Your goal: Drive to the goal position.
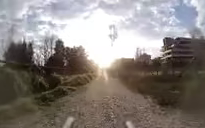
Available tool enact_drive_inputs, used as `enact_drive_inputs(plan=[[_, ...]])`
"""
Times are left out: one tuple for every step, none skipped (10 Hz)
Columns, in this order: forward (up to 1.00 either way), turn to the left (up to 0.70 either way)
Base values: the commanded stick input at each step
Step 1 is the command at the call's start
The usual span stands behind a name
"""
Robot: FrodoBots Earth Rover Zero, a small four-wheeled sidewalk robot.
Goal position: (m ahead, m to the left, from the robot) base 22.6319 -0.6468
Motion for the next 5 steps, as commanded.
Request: enact_drive_inputs(plan=[[0.50,0.00],[0.50,0.00],[0.50,0.00],[0.50,0.00],[0.50,0.00]])
